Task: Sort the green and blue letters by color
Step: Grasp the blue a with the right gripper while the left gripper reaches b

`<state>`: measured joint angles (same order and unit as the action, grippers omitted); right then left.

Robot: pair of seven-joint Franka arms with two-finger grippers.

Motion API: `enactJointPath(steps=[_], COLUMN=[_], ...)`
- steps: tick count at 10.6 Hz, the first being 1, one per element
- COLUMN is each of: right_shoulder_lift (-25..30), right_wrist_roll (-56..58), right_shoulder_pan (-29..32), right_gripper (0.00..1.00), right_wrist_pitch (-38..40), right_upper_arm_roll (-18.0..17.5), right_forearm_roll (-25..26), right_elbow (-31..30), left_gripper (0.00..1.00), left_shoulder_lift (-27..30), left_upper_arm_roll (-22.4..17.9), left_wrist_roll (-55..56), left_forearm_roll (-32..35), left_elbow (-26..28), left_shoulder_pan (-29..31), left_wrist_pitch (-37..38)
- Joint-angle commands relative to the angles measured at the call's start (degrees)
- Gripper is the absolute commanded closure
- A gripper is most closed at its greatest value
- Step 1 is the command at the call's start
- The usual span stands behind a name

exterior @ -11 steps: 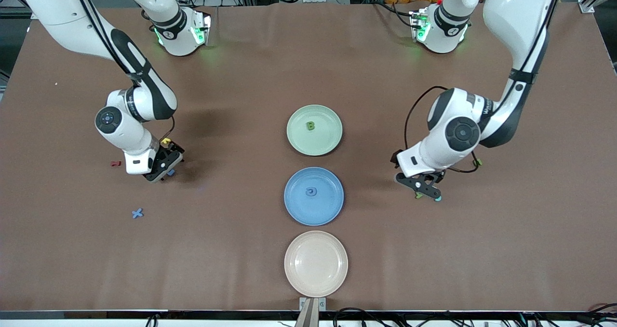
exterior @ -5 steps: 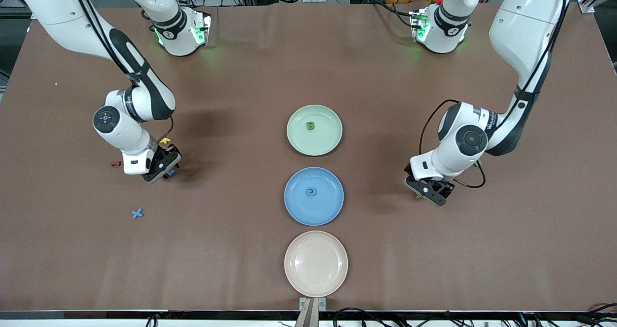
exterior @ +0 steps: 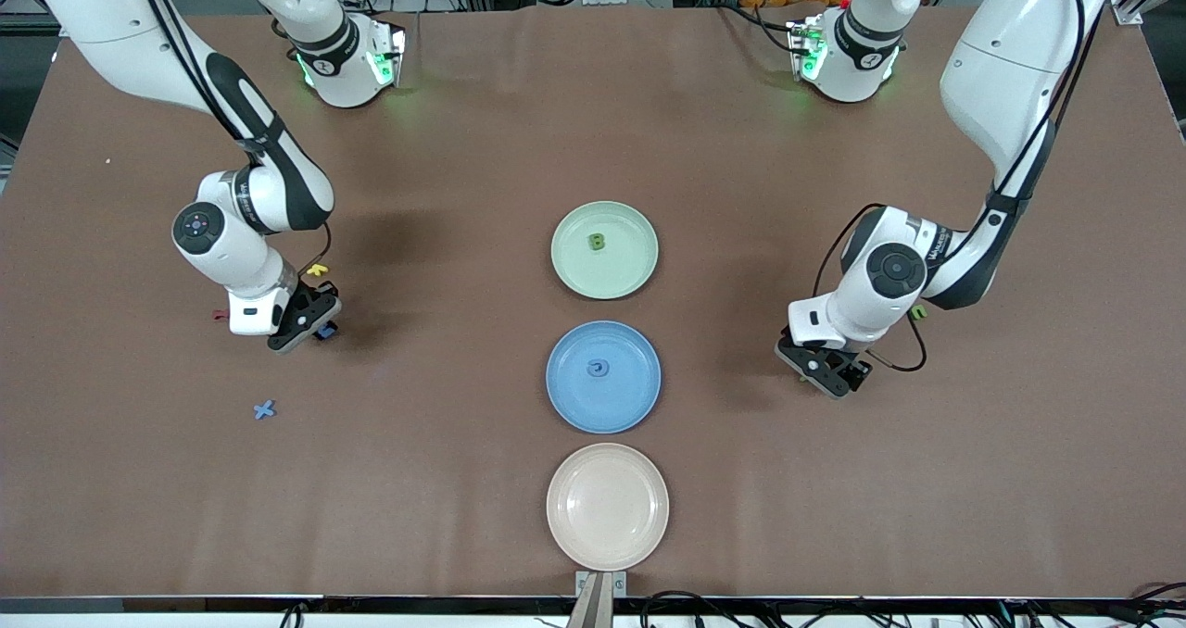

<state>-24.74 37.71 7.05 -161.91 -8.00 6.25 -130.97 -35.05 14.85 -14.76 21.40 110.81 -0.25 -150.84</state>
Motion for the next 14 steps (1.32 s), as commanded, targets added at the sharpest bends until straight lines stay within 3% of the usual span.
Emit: enactJointPath(steps=[1,3,6,10,14], right_shoulder_lift=[0.6,0.7,-1.1,-9.3,-17.3], right_wrist_roll=[-13.8,-27.9,-48.6,-66.9,-75.4], right_shoulder_pan=[-0.6,-4.2,-10.6,-19.1,-28.1], right_gripper=[0.86,0.86,0.86,0.86,0.85], right_wrist_pitch=[1.6,8.9,19.4,19.3,18.6], right_upper_arm_roll=[-1.0,-2.0,-3.8,-5.7,-5.5], right_forearm_roll=[0.5,0.3,0.1,0.2,0.7], right_elbow=[2.2,7.0,17.4,31.5,43.5], left_gripper=[0.00,0.15,0.14,0.14,0.16], left_shoulder_lift=[-0.7,-1.1,-1.1,-2.1,-2.1], left_upper_arm_roll=[0.3,0.4,0.4,0.4,0.7], left_wrist_roll=[-0.8,-0.7,-0.8,-1.1,-1.8], left_forearm_roll=[1.8,6.3,6.5,6.5,5.8], left_elbow=[-0.3,-0.5,-0.9,-1.6,-1.9], left_shoulder_pan=[-1.0,-0.9,-0.5,0.1,0.5], left_wrist_pitch=[-1.0,-1.0,-0.9,-1.0,-0.9])
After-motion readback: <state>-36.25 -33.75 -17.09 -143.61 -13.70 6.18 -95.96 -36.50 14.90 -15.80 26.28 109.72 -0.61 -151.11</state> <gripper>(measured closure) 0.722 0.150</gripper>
